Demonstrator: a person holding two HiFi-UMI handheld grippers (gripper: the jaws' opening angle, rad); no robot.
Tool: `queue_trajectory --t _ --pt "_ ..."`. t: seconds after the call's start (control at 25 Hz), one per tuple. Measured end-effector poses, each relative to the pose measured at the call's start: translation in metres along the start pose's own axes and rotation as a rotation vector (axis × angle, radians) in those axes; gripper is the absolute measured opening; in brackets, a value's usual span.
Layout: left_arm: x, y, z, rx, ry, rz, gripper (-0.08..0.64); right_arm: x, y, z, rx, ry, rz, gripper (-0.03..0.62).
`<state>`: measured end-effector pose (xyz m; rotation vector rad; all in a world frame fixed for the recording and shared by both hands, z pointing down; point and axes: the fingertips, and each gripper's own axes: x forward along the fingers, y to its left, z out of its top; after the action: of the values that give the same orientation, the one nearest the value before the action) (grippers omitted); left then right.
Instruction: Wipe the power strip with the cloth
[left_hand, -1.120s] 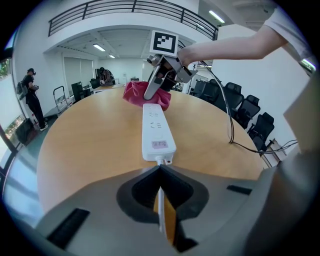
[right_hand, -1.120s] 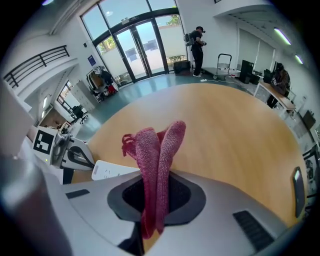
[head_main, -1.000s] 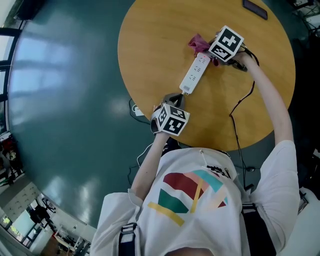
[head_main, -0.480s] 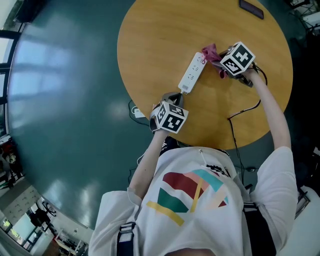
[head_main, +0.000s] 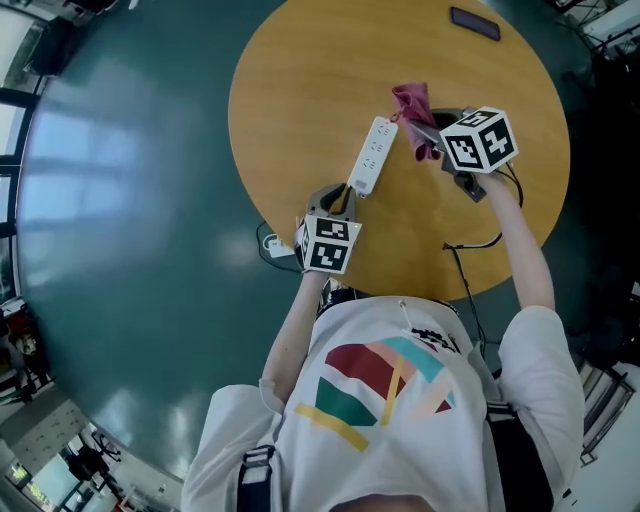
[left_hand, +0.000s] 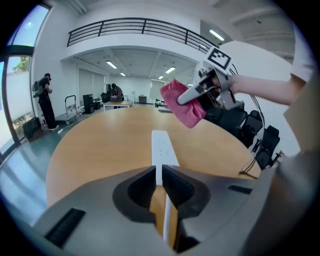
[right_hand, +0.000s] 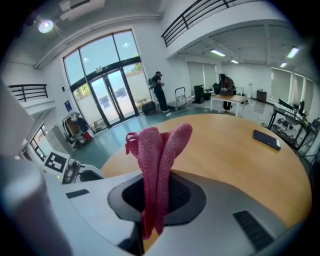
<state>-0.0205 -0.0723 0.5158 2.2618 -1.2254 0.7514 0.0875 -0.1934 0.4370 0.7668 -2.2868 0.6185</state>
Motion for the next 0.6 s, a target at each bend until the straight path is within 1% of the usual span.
queue_trajectory --t 0.04,0.12,0.2,0.24,0.32,0.44,0.52,0.6 --pt "-0.006 -0.001 0.013 -0.006 -0.031 -0.017 0.066 -0.009 0.007 0.003 0.018 -0.048 -0.018 0.040" --pt "-0.023 -0.007 0.042 -0.025 -0.124 -0.087 0.064 -0.028 0.024 0.007 0.047 -0.151 -0.060 0.040" --pt "-0.046 -0.015 0.074 -0.059 -0.263 -0.169 0.064 -0.048 0.042 0.012 0.069 -0.263 -0.125 0.040" --pt "-0.059 -0.017 0.091 -0.072 -0.334 -0.197 0.064 -0.059 0.052 0.014 0.083 -0.318 -0.162 0.040" --pt "-0.083 -0.021 0.116 -0.073 -0.444 -0.215 0.064 -0.080 0.074 0.017 0.113 -0.416 -0.207 0.040" --pt "-0.112 -0.032 0.137 -0.039 -0.544 -0.212 0.044 -0.102 0.116 0.010 0.133 -0.516 -0.203 0.040" --pt "-0.131 -0.043 0.143 -0.020 -0.594 -0.221 0.044 -0.112 0.140 -0.001 0.120 -0.536 -0.213 0.039" --pt "-0.150 -0.052 0.143 0.000 -0.633 -0.224 0.044 -0.116 0.162 -0.014 0.109 -0.532 -0.229 0.039"
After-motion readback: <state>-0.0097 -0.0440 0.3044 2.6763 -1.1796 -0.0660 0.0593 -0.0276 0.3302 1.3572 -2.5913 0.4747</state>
